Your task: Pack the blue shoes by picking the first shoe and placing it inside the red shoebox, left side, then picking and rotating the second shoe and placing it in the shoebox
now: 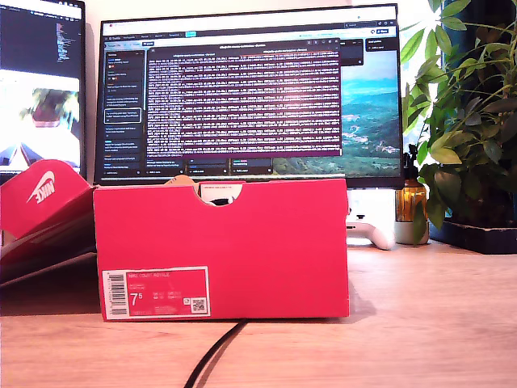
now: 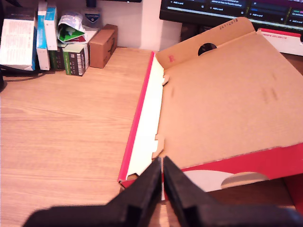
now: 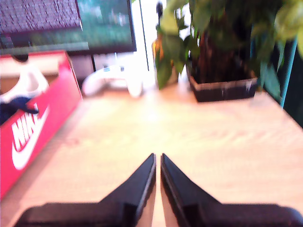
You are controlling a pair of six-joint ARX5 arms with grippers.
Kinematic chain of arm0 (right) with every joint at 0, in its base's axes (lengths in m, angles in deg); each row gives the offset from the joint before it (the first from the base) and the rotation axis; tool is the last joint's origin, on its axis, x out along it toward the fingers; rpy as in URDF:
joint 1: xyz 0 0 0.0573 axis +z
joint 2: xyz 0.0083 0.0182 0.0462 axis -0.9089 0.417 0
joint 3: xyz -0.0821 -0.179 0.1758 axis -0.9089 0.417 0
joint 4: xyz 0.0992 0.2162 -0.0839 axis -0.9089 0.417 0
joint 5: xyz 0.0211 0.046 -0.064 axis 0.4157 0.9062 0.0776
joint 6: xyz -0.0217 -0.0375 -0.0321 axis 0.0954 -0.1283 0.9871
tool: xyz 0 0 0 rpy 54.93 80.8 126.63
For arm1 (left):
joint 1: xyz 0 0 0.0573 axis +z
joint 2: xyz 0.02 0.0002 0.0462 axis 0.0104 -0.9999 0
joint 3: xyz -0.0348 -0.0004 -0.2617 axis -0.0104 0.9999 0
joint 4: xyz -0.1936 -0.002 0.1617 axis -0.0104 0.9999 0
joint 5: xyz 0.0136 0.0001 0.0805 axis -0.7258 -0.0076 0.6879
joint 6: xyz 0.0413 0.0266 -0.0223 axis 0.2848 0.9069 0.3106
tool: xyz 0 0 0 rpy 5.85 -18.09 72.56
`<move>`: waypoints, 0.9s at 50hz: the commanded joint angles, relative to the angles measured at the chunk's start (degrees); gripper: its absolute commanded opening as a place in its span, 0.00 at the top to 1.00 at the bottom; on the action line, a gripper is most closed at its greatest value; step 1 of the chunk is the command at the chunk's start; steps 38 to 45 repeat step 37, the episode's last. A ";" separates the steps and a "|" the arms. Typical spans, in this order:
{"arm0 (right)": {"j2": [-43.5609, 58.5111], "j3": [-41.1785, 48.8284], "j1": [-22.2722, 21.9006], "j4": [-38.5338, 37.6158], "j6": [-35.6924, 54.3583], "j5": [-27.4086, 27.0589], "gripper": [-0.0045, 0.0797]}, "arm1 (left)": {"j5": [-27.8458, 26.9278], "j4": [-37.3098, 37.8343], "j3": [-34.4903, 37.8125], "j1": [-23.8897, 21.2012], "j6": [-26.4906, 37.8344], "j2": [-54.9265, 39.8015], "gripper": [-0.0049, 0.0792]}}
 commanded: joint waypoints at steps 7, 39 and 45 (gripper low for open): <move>-0.39 0.68 0.28 -0.61 -0.33 0.00 0.96 | -0.04 0.11 1.79 0.13 0.13 0.48 0.97; -0.39 0.68 0.22 -0.87 -0.11 -0.02 0.96 | -0.04 0.11 1.79 0.13 0.13 0.48 0.97; -0.39 0.68 0.22 -0.87 -0.11 -0.02 0.96 | -0.04 0.11 1.79 0.13 0.13 0.48 0.97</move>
